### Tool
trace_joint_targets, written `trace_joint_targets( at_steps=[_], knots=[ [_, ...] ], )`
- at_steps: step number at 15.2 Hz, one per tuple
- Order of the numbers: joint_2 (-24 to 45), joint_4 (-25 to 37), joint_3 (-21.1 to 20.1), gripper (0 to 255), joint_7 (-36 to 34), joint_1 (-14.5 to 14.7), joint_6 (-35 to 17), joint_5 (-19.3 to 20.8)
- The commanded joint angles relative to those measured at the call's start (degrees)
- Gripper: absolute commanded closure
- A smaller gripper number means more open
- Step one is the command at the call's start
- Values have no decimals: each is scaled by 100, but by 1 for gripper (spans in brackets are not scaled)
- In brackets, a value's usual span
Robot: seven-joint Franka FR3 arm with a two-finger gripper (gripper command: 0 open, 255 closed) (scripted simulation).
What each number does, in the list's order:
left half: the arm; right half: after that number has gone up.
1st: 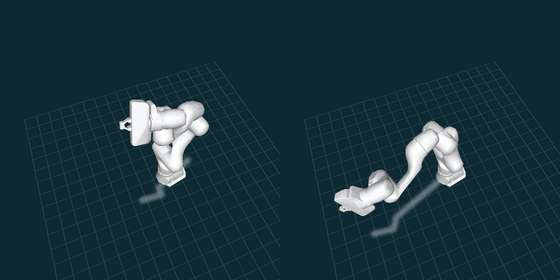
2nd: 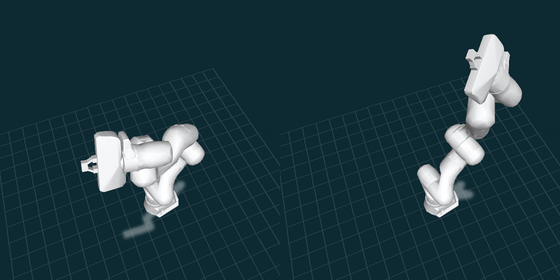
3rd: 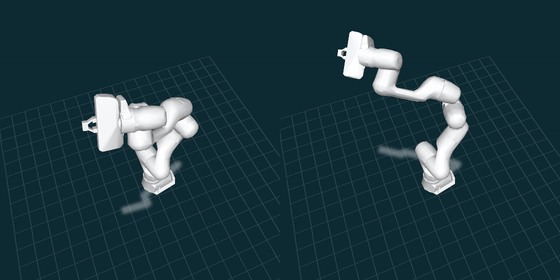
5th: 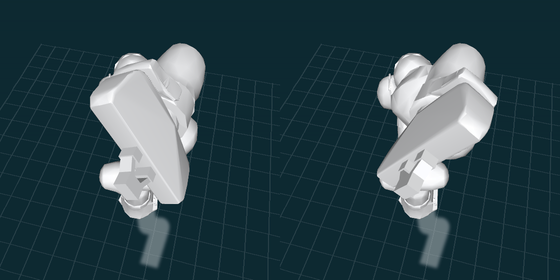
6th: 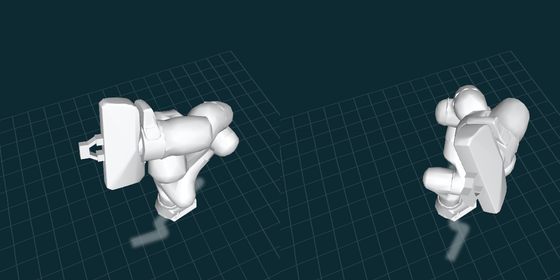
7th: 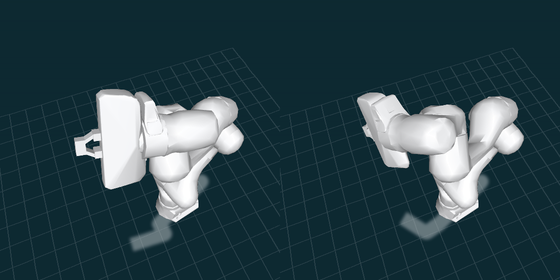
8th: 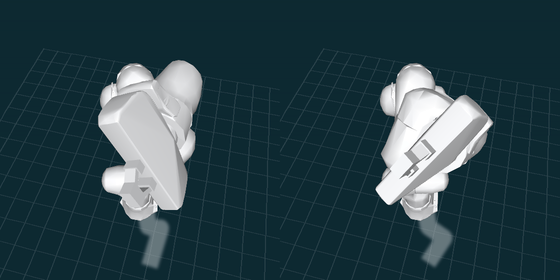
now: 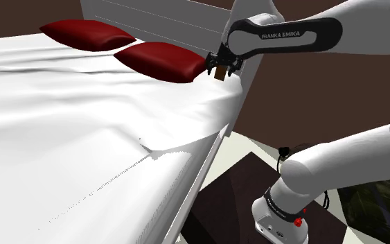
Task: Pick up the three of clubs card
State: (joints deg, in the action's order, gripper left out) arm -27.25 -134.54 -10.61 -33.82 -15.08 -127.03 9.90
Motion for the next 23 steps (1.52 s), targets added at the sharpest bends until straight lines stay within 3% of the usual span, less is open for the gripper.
trace_joint_targets(
  at_steps=[1, 7, 13, 16, 23],
  knots=[
    [335, 148, -166, 0, -580, -293, -348, 320],
    [1258, 727, -626, 0, -2448, -1151, -945, 1553],
    [2133, 1524, -866, 0, -4402, -1772, -968, 2984],
    [2464, 1882, -854, 0, -5142, -1900, -845, 3523],
    [2644, 1604, -843, 0, -5623, -1920, -1150, 3941]
  ],
)
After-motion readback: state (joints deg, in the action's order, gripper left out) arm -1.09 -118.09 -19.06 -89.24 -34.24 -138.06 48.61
